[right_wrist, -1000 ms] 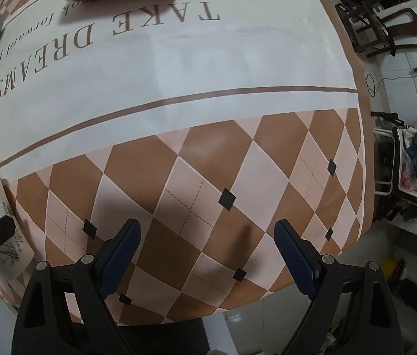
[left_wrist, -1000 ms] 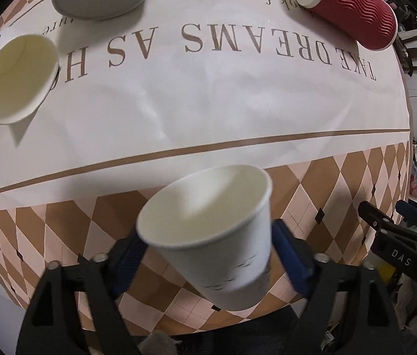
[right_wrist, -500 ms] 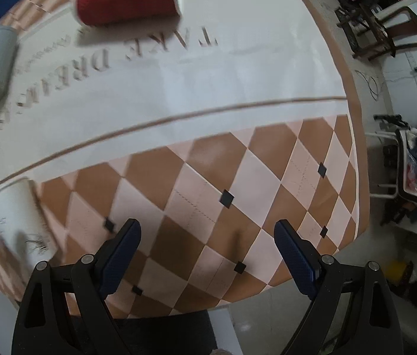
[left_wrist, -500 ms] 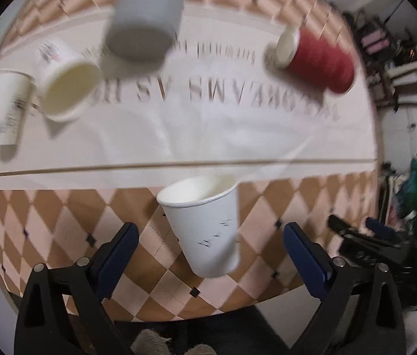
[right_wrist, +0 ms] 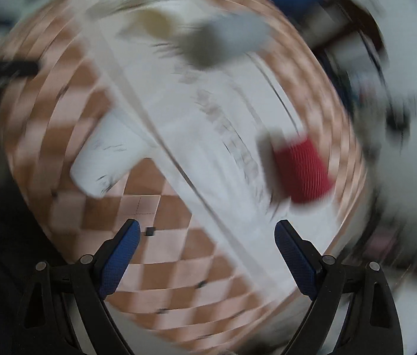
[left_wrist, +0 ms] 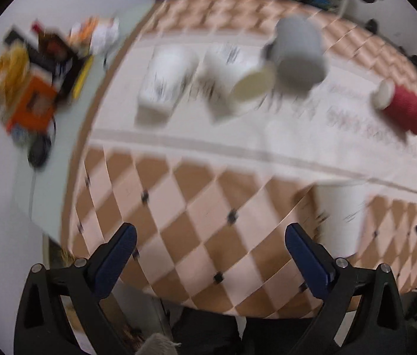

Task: Flip cup upside down

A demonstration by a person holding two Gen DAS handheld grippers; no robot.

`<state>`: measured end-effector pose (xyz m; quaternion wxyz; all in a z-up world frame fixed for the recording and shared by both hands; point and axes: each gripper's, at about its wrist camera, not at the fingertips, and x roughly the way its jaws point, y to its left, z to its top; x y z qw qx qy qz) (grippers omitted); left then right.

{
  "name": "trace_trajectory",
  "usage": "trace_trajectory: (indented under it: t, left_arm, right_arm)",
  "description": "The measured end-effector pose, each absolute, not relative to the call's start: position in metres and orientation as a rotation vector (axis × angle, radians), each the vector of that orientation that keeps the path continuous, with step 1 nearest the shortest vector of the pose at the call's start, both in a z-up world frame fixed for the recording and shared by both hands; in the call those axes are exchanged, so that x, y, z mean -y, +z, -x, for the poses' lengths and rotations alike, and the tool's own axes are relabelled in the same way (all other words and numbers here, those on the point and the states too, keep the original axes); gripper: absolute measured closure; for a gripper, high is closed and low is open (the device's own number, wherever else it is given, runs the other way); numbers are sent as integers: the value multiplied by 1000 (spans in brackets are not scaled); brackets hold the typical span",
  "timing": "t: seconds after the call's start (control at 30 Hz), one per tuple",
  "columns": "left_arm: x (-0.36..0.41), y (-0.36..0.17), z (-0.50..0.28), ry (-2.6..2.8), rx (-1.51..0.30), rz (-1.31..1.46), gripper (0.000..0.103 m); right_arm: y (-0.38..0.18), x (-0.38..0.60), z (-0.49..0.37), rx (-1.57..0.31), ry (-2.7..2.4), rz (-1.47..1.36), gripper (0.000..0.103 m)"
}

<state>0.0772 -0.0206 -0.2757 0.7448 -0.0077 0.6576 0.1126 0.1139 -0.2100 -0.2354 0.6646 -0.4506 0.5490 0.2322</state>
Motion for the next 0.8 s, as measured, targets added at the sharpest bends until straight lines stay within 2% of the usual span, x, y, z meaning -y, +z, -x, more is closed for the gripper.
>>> trace_trajectory:
  t: [0.1, 0.27, 0.53, 0.6, 0.7, 0.8]
  left_arm:
    - [13, -304, -66, 268, -1499, 51, 1]
    - [4, -331, -53, 288, -1536, 73, 1]
    - [-16, -343, -46, 294, -1550, 113, 0]
    - [-24, -345, -44, 306, -1557, 129, 0]
    - [-36, -345, -42, 321, -1557, 134, 0]
    - [-44, -342, -42, 336, -1555, 137, 1]
  right_arm:
    - [-255, 176, -85, -1058, 692, 1367, 10]
    - [-302, 159, -33, -608, 913, 1946, 16]
    - [-351, 173, -6, -76, 1159, 2438, 21]
    - [-362, 172, -8, -43, 1172, 2492, 36]
    - [-368, 169, -14, -15, 1175, 2517, 36]
    - [-363, 158, -18, -127, 1187, 2453, 37]
